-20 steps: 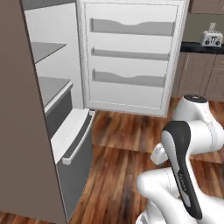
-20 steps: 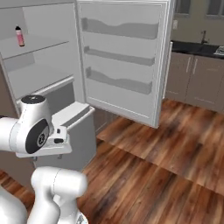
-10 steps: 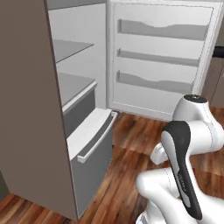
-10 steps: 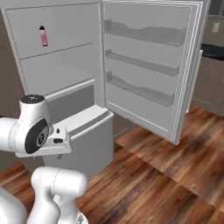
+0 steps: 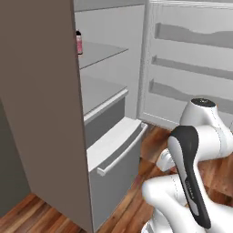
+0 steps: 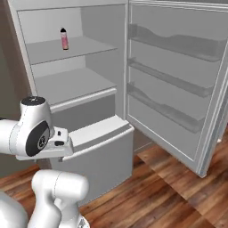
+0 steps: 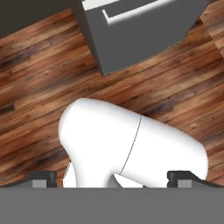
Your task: Open the fridge, grab two sodas, and place both sodas inside the bowl with ice on the dining counter.
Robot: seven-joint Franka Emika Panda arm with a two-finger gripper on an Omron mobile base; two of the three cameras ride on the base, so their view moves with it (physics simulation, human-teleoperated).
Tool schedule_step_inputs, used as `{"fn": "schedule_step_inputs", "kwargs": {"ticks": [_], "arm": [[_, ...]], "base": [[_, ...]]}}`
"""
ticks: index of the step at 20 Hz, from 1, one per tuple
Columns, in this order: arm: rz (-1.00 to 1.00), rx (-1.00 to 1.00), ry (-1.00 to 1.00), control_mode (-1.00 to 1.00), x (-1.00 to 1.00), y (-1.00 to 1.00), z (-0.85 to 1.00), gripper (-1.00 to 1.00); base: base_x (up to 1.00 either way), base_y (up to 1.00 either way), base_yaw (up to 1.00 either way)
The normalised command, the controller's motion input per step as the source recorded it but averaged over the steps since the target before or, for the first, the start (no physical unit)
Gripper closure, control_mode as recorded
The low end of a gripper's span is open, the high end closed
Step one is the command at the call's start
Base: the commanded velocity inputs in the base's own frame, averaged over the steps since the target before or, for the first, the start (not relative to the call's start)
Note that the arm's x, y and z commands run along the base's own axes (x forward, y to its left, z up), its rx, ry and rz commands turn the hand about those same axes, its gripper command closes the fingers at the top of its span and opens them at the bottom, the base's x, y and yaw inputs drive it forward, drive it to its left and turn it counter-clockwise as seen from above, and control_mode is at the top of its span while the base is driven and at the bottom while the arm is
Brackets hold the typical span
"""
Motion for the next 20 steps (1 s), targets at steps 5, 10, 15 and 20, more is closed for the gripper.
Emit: {"fn": "schedule_step_inputs", "kwargs": {"ticks": [5, 10, 15, 20], "arm": [[0.00, 0.00, 0.00, 1.00, 0.00, 0.00, 0.00, -1.00], [0.00, 0.00, 0.00, 1.00, 0.00, 0.00, 0.00, -1.00], [0.00, 0.00, 0.00, 1.00, 0.00, 0.00, 0.00, -1.00], [0.00, 0.00, 0.00, 1.00, 0.00, 0.00, 0.00, -1.00]], "base": [[0.59, 0.00, 0.36], [0.57, -0.09, 0.35], [0.47, -0.30, 0.29], [0.46, -0.33, 0.26]]}}
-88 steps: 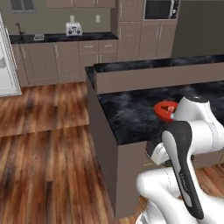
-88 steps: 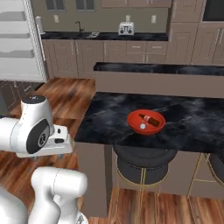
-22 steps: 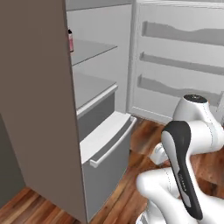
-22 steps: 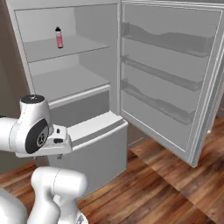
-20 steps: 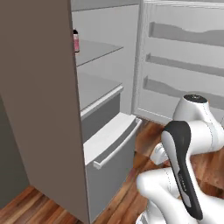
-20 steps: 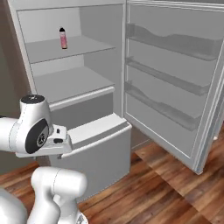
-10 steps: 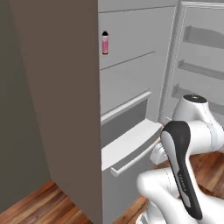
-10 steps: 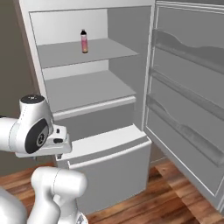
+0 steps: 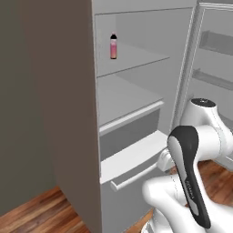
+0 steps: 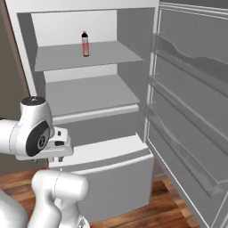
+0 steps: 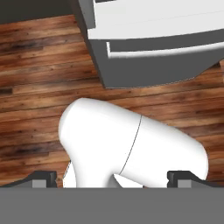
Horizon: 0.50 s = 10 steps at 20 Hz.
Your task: Open the fridge, grab two sodas, and place both sodas inside the bowl with ice on the dining counter.
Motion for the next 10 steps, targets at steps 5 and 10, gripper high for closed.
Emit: {"fn": "schedule_step_inputs", "kwargs": {"ticks": [5, 10], "arm": [[0.00, 0.00, 0.00, 1.00, 0.00, 0.00, 0.00, -1.00], [0.00, 0.00, 0.00, 1.00, 0.00, 0.00, 0.00, -1.00]], "base": [[0.42, -0.21, 0.24], [0.45, -0.25, 0.23]]}}
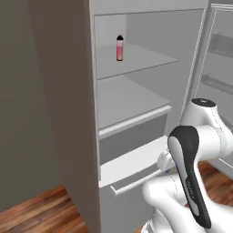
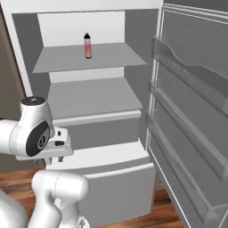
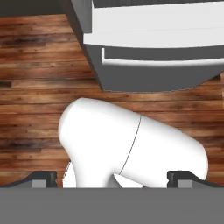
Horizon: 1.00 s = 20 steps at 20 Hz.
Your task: Open the fridge, grab two sodas, and place both sodas inside the bowl with ice on the dining counter.
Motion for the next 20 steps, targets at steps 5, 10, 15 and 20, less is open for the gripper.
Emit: {"fn": "schedule_step_inputs", "kwargs": {"ticks": [5, 10, 15, 20], "arm": [[0.00, 0.00, 0.00, 1.00, 0.00, 0.00, 0.00, -1.00], [0.00, 0.00, 0.00, 1.00, 0.00, 0.00, 0.00, -1.00], [0.00, 0.00, 0.00, 1.00, 0.00, 0.00, 0.00, -1.00], [0.00, 0.00, 0.00, 1.00, 0.00, 0.00, 0.00, -1.00]], "base": [[0.53, -0.21, 0.23], [0.59, -0.13, 0.23], [0.55, -0.26, 0.22], [0.50, -0.37, 0.20]]}}
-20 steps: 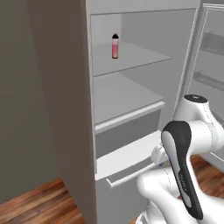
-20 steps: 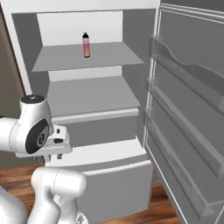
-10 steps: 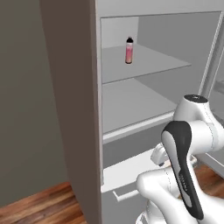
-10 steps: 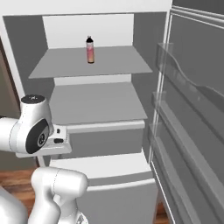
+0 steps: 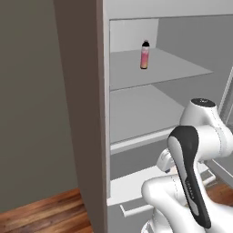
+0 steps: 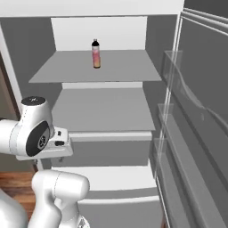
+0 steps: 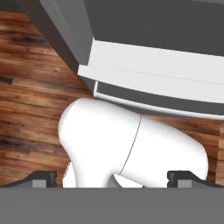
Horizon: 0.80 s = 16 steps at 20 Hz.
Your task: Open the fridge, grab two sodas, and place both sodas inside the bowl with ice on the dining counter.
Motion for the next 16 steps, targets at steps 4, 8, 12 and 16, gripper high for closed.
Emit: {"fn": "schedule_step_inputs", "kwargs": {"ticks": [4, 8, 12, 16], "arm": [[0.00, 0.00, 0.00, 1.00, 0.00, 0.00, 0.00, -1.00], [0.09, 0.01, 0.00, -1.00, 0.11, 0.00, -0.17, -1.00], [0.06, 0.11, -0.28, -1.00, 0.02, -0.24, 0.19, -1.00], [0.00, 0.05, -0.38, -1.00, 0.00, -0.40, 0.60, -1.00]], "base": [[0.44, -0.29, 0.19], [0.14, -0.04, 0.08], [0.00, 0.00, 0.00], [0.00, 0.00, 0.00]]}}
